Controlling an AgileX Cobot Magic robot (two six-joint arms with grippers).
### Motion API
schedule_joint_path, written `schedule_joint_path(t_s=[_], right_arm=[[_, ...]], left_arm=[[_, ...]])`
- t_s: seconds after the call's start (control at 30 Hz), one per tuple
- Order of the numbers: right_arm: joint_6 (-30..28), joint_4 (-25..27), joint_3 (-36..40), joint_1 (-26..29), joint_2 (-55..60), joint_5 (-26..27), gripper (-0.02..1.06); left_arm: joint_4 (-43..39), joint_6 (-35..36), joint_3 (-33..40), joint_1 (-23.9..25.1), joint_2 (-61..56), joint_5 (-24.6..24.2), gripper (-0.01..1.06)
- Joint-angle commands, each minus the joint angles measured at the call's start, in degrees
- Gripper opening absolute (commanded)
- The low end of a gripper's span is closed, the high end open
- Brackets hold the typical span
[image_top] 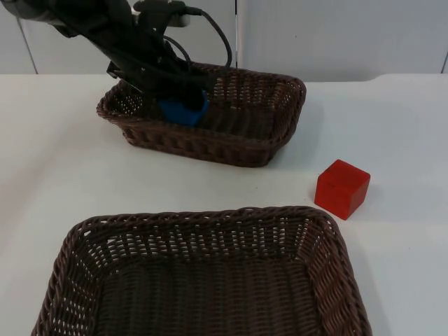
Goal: Pick up one cube with the left hand and place it into the upper basket. Pick up one cube with the right hand and place it into the lower basket.
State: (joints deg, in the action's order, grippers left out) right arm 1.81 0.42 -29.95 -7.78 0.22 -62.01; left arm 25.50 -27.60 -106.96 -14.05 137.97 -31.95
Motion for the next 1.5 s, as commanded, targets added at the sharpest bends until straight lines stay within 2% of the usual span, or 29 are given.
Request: schedule_joint_path(t_s=[0.0, 0.13, 0.17, 0.27, 0.53, 0.83, 1.2, 1.33, 1.47], right_arm=[[-0.1, -0.1, 0.4, 0.4, -0.2, 0.2, 1.05], [-0.1, -0.1, 0.4, 0.4, -0.2, 0.2, 1.05], [-0.1, -0.1, 0.4, 0.4, -0.2, 0.2, 1.05], [-0.1, -0.1, 0.4, 0.4, -0.2, 0.2, 1.05], [-0.1, -0.1, 0.4, 0.4, -0.2, 0.2, 1.05], [-0.1, -0.1, 0.4, 0.4, -0.2, 0.2, 1.05], [-0.2, -0.4, 0.4, 0.4, -0.2, 0.2, 1.05], [-0.4, -1.2, 0.4, 0.4, -0.2, 0.2, 1.05], [-0.4, -1.4, 0.4, 0.4, -0.2, 0.2, 1.05]], left_arm=[[1.0, -0.2, -0.3, -0.2, 0.0, 1.0, 0.19], [1.5, -0.2, -0.3, -0.2, 0.0, 1.0, 0.49], [1.5, -0.2, -0.3, -0.2, 0.0, 1.0, 0.49], [1.8, -0.2, -0.3, -0.2, 0.0, 0.9, 0.65], [1.8, -0.2, -0.3, -0.2, 0.0, 0.8, 0.69], [1.9, -0.2, -0.3, -0.2, -3.0, -2.3, 0.69], [2.9, 0.0, -0.3, -0.2, -11.3, -6.5, 0.69], [3.0, 2.9, -0.3, 0.1, -15.9, -7.4, 0.69], [2.3, 2.9, -0.3, 0.1, -19.3, -8.7, 0.69]])
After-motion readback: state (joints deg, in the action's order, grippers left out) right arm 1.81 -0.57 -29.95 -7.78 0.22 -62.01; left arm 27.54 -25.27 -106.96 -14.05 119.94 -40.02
